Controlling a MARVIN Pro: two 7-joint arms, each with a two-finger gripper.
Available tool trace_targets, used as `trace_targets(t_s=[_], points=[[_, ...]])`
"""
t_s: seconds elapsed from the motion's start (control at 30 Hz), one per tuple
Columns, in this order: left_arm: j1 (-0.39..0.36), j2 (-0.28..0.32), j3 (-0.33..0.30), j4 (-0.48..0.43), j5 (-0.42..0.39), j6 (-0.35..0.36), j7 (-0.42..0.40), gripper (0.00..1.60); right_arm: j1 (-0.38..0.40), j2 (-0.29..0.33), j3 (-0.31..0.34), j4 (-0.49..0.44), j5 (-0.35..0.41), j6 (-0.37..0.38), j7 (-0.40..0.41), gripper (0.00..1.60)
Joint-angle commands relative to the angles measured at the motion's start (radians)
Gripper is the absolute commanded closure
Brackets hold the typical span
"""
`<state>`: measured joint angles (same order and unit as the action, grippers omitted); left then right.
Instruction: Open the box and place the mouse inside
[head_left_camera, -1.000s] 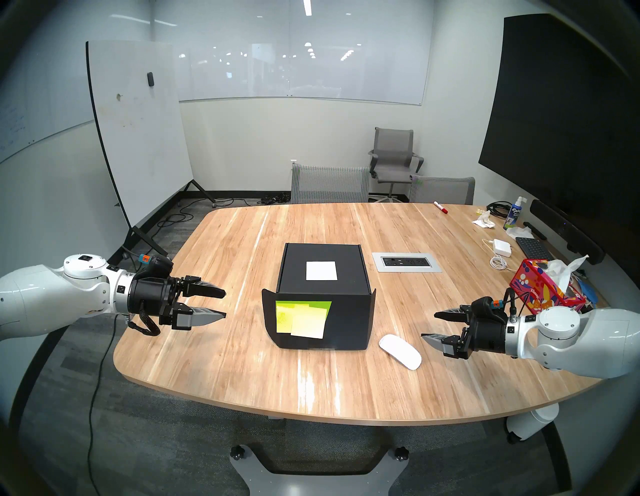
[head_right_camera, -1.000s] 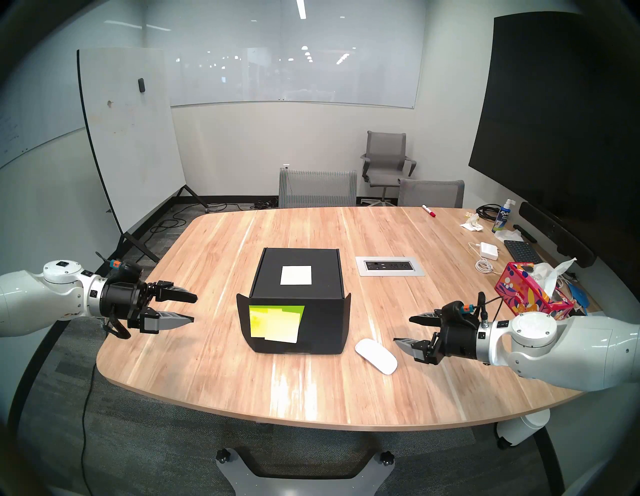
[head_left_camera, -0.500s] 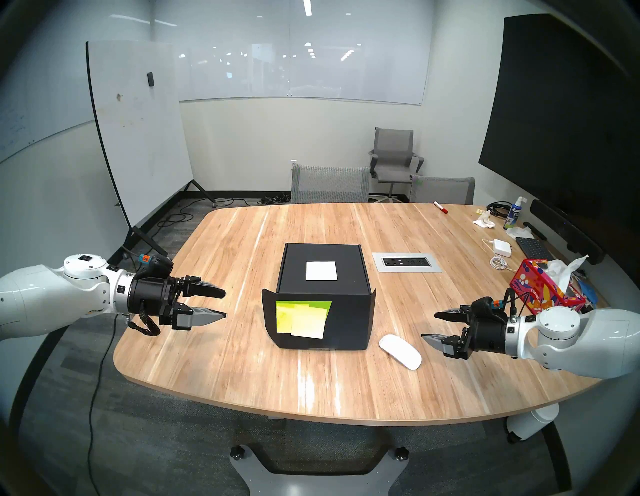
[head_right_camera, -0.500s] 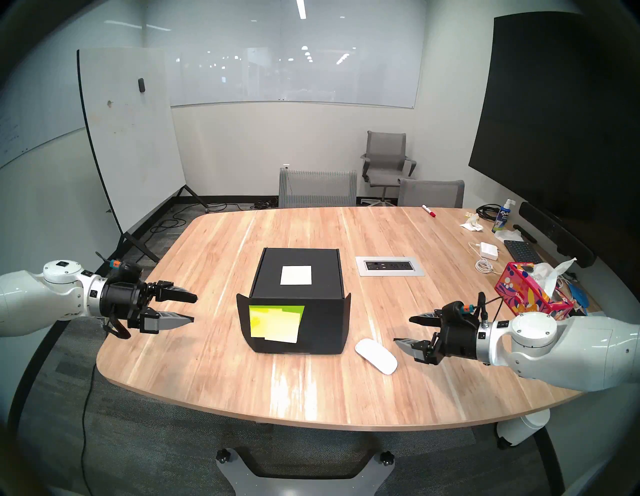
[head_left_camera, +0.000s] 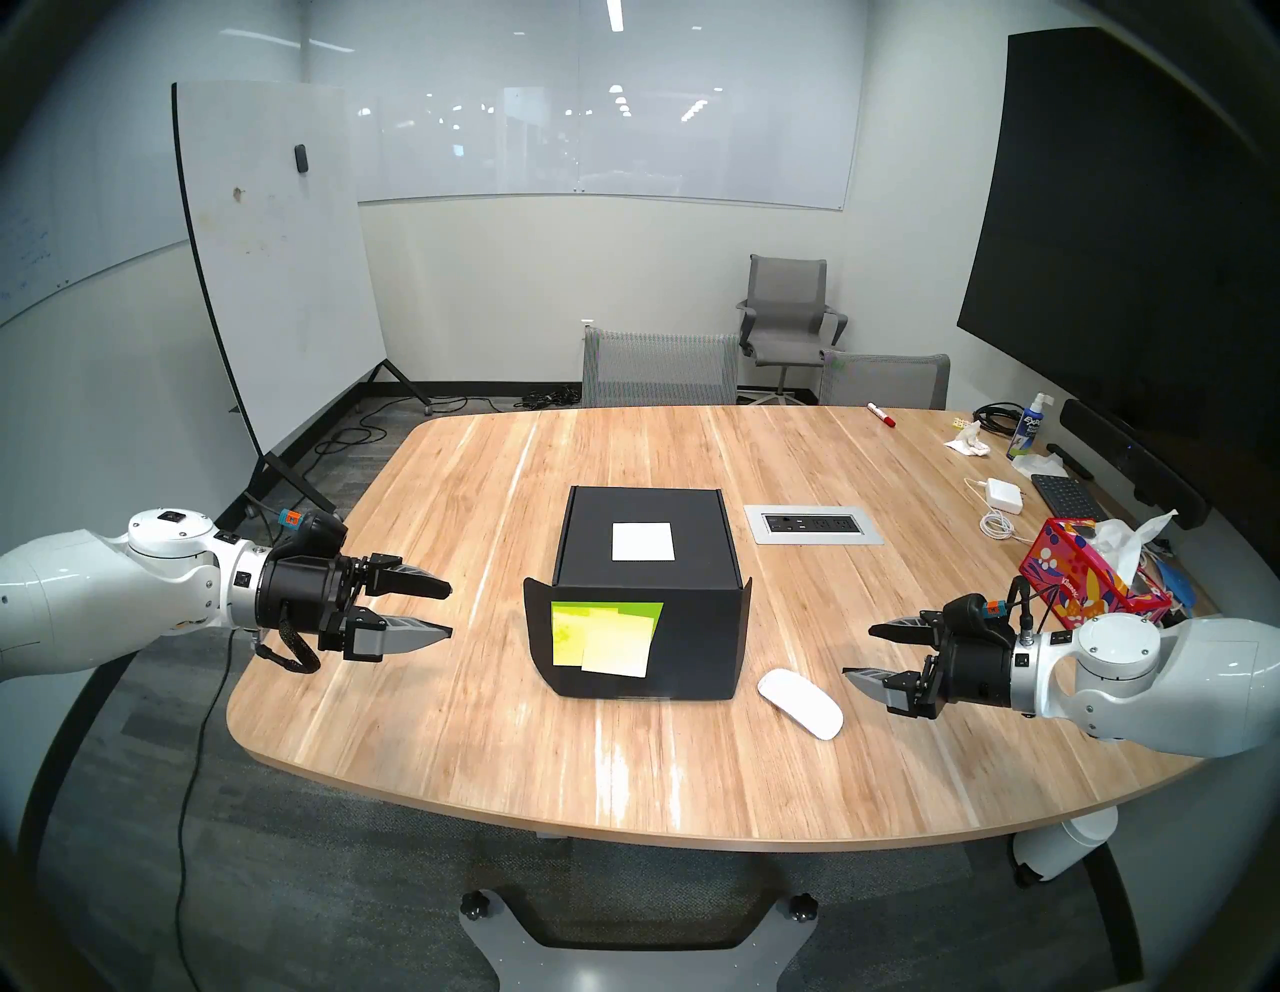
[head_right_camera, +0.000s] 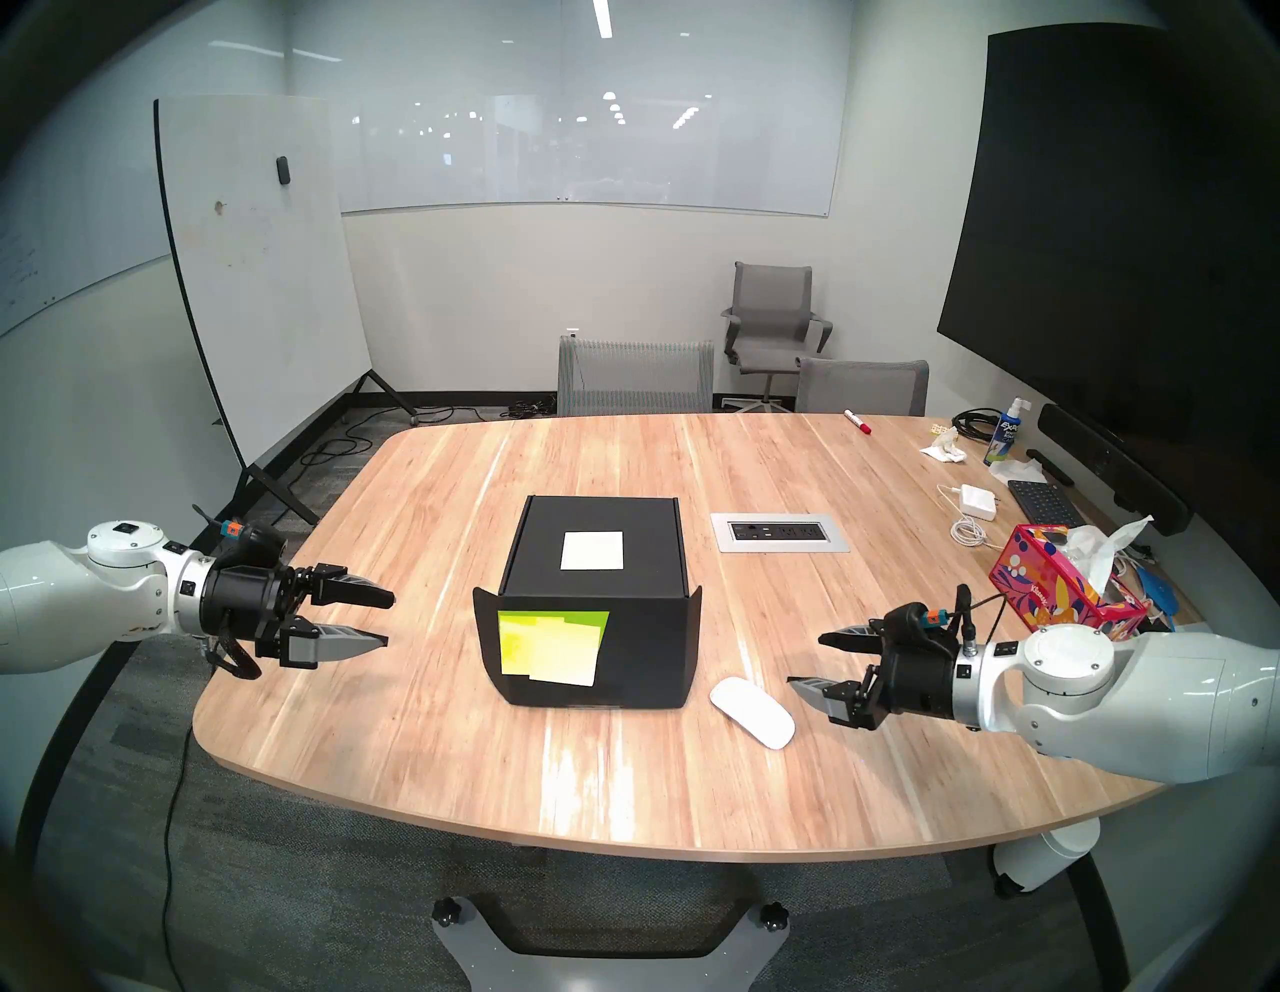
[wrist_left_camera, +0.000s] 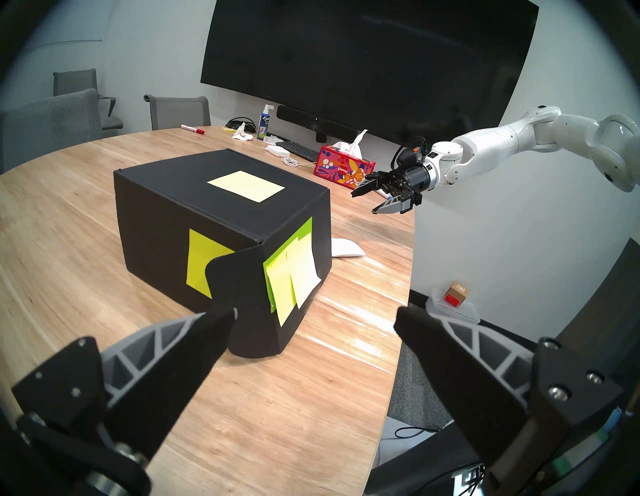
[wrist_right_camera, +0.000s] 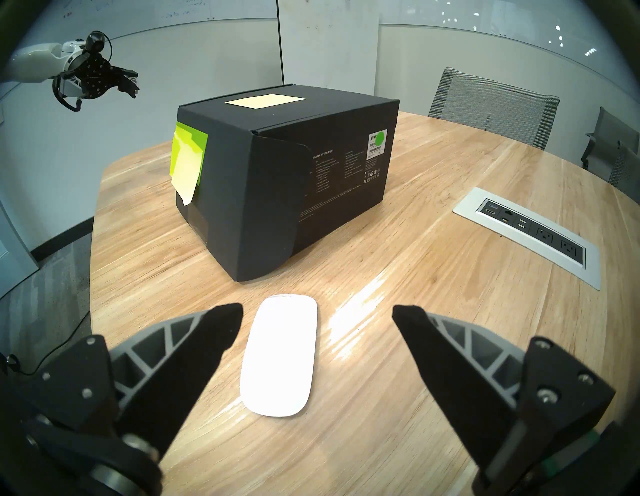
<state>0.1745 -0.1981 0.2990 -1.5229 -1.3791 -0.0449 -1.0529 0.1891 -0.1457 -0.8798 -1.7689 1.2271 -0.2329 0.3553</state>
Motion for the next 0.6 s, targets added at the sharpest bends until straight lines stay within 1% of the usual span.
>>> trace_targets(t_s=[0.0,0.07,0.13,0.33,0.37,0.57], points=[[-0.008,-0.011,-0.007,0.003,0.001,0.003,0.008,0.0,0.008,0.001,0.009,0.001,0.001,-0.008,0.002,0.0],[-0.006,-0.018,-0.006,0.007,0.001,0.0,0.013,0.0,0.008,0.001,0.009,0.001,0.001,-0.008,0.002,0.0],[0.0,-0.028,-0.004,0.013,0.004,-0.021,0.021,0.0,0.008,0.001,0.009,0.001,0.001,-0.008,0.002,0.0],[0.012,-0.056,0.005,0.026,0.01,-0.052,0.039,0.0,0.008,0.001,0.009,0.001,0.001,-0.007,0.002,0.0],[0.016,-0.058,0.005,0.025,0.008,-0.07,0.048,0.0,0.008,0.001,0.009,0.001,0.001,-0.007,0.002,0.0],[0.021,-0.078,0.007,0.043,0.005,-0.084,0.05,0.0,0.007,0.001,0.009,0.001,0.001,-0.007,0.002,0.0]])
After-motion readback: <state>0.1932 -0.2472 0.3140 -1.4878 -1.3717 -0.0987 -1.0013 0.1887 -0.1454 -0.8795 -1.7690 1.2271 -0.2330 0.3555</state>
